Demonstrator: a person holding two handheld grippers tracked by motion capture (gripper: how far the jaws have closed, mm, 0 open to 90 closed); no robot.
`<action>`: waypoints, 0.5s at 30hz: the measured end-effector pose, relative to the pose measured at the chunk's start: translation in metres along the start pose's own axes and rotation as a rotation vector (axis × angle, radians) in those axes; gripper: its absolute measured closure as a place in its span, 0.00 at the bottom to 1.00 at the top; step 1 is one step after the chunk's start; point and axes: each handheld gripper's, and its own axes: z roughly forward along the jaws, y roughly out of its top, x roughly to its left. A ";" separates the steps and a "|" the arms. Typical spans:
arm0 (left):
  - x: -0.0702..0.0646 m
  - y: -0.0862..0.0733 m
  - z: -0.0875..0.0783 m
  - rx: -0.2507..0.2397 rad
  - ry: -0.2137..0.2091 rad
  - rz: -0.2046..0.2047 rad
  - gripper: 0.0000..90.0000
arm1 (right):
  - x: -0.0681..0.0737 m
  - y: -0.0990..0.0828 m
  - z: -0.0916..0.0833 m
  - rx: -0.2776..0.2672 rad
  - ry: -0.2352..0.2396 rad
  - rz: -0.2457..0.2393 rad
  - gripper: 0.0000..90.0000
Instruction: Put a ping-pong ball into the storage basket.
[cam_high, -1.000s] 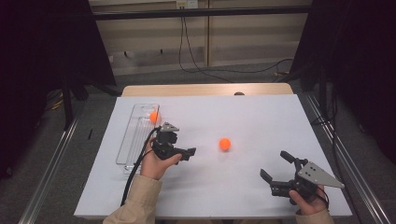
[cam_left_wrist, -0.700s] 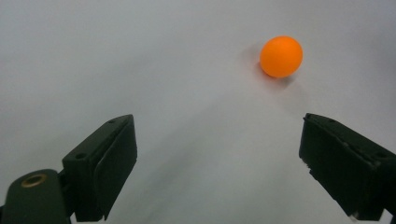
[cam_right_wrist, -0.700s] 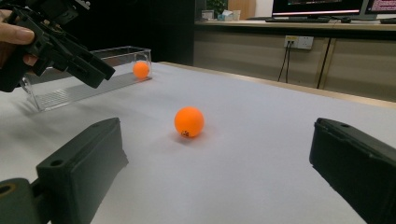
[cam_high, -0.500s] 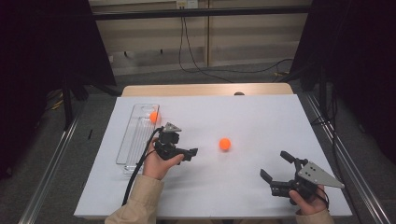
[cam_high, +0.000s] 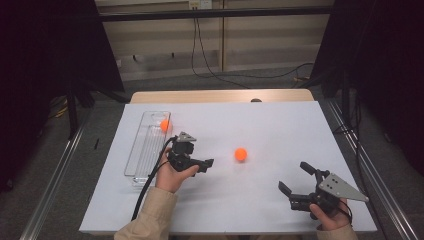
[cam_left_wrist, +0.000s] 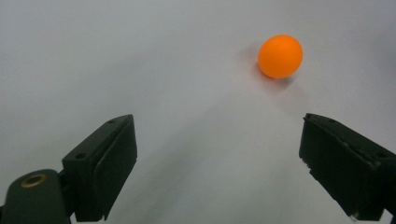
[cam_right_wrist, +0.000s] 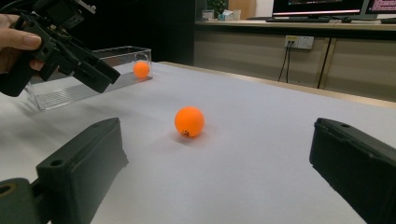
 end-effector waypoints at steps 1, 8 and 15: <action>0.000 0.000 0.000 -0.001 0.002 0.002 0.13 | 0.000 0.000 0.000 0.000 0.000 0.000 0.03; -0.001 0.000 0.003 0.004 -0.001 0.005 0.13 | 0.000 0.000 0.000 0.000 -0.001 0.001 0.03; -0.003 0.000 0.006 -0.003 0.000 0.006 0.12 | 0.000 0.000 0.000 0.002 -0.001 -0.001 0.03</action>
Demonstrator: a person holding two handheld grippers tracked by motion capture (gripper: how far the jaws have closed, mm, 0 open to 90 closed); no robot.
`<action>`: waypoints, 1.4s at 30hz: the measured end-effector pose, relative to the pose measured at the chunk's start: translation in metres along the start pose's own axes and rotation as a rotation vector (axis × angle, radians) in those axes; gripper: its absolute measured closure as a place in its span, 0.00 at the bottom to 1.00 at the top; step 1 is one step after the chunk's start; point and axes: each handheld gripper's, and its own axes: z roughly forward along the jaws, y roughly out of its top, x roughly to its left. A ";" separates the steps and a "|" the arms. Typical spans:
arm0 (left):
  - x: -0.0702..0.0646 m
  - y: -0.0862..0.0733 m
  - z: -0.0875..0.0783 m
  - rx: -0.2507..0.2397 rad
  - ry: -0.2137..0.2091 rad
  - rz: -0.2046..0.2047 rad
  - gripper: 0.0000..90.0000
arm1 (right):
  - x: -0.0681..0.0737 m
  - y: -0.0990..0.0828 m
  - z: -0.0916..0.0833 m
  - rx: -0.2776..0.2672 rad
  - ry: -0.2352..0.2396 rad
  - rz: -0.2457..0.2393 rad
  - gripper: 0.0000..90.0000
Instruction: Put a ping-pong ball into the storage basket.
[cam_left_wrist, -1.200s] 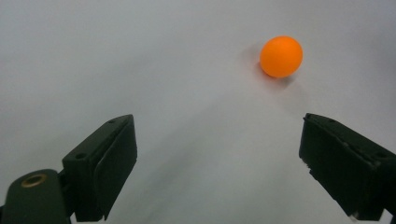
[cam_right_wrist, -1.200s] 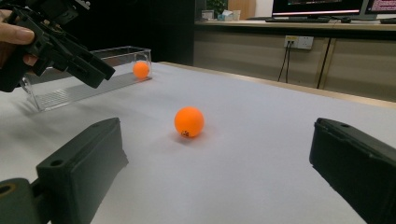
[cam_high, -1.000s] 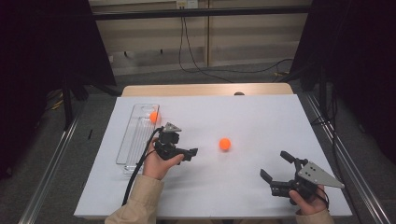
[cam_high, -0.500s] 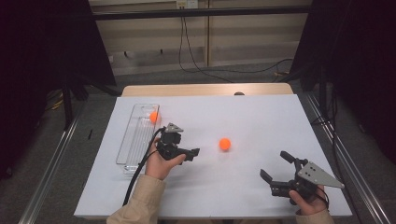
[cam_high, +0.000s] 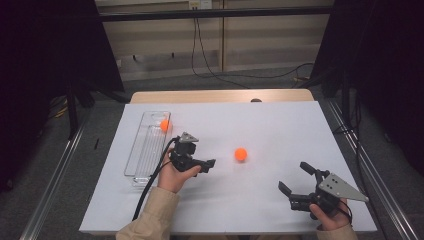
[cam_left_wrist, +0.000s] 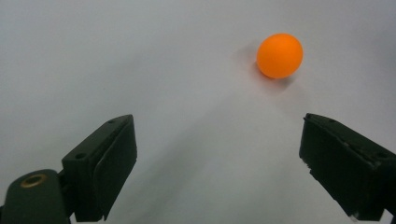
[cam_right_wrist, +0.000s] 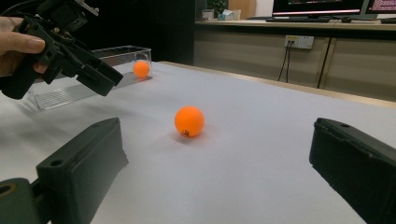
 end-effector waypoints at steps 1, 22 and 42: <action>0.000 0.000 0.000 0.000 0.000 0.000 0.12 | 0.000 0.000 0.000 -0.001 -0.001 0.002 0.03; -0.010 0.002 0.010 0.011 -0.014 0.026 0.12 | 0.000 0.000 0.000 0.000 0.000 0.002 0.03; -0.013 0.003 0.017 -0.003 -0.032 0.023 0.12 | 0.000 0.000 0.000 0.001 -0.001 0.004 0.03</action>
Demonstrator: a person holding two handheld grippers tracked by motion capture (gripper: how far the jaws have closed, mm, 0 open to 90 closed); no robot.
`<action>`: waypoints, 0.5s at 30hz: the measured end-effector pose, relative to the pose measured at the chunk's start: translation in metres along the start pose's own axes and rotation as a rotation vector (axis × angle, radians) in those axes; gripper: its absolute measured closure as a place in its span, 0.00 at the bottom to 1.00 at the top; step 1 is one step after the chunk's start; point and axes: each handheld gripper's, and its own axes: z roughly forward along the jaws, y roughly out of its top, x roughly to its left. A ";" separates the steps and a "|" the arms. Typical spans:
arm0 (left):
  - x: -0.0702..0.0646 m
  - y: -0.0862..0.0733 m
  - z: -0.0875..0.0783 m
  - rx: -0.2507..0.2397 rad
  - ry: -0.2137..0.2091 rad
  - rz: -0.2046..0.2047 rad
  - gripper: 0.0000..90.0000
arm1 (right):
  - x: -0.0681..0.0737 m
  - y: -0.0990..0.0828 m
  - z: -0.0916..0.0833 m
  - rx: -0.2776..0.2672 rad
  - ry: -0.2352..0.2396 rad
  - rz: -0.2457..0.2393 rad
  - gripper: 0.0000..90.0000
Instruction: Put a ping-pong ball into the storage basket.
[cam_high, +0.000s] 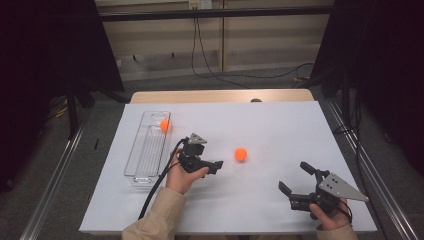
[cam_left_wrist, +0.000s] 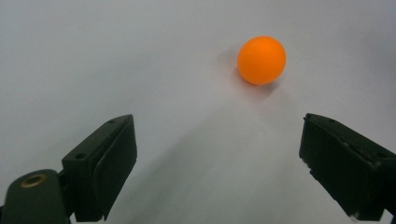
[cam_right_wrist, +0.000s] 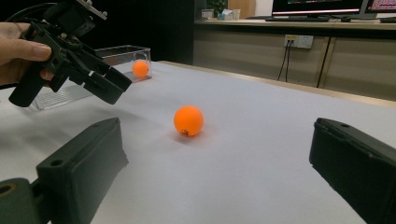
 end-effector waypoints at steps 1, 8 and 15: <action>0.000 0.000 0.000 0.001 0.001 0.002 0.12 | 0.000 0.000 0.000 0.001 0.000 0.000 0.03; -0.002 0.001 0.002 -0.004 -0.004 0.002 0.12 | 0.000 0.000 0.000 0.002 0.000 0.000 0.03; -0.004 0.002 0.004 -0.004 -0.009 0.007 0.12 | 0.000 -0.001 0.001 0.004 0.001 0.000 0.03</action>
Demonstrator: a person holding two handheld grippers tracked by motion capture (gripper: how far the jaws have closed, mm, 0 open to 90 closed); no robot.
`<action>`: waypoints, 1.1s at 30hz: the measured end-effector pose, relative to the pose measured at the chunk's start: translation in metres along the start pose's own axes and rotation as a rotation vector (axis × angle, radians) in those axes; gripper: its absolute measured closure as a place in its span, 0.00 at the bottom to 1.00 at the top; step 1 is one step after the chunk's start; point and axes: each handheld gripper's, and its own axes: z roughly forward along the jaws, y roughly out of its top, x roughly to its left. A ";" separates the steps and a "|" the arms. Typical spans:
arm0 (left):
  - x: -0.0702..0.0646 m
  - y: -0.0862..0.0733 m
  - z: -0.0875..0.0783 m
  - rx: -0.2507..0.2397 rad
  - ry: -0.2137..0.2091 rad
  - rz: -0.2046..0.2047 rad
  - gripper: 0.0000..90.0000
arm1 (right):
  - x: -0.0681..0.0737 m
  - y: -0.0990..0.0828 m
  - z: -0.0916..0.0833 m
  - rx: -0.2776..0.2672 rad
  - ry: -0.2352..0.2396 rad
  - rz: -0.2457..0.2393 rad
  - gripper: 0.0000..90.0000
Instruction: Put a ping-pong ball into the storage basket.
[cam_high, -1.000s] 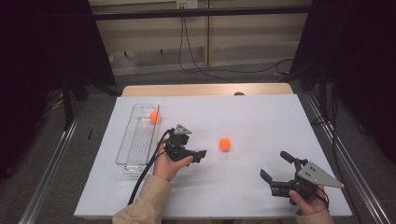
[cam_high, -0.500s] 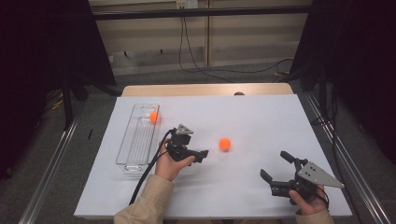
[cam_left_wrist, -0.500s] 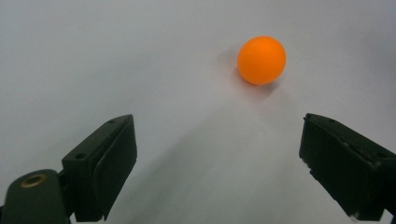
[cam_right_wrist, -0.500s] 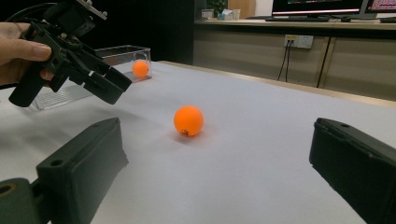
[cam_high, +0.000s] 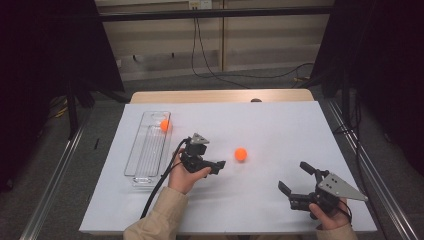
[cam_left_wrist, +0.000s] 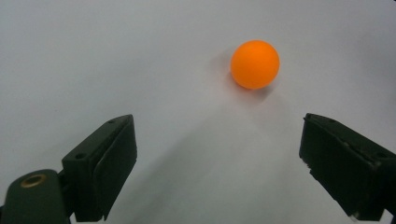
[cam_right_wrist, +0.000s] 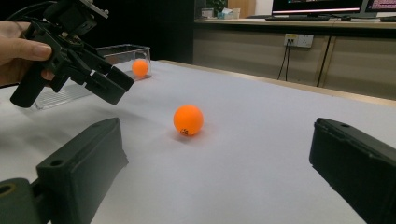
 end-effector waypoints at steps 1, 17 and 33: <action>0.000 0.000 0.000 0.000 0.000 0.000 0.12 | 0.000 0.000 0.000 0.000 0.000 0.000 0.03; -0.007 0.003 0.003 -0.017 -0.014 0.011 0.12 | -0.001 0.000 0.001 0.002 0.000 -0.003 0.03; -0.014 0.006 0.012 -0.019 -0.036 0.030 0.11 | -0.001 -0.001 0.001 0.004 0.001 -0.004 0.03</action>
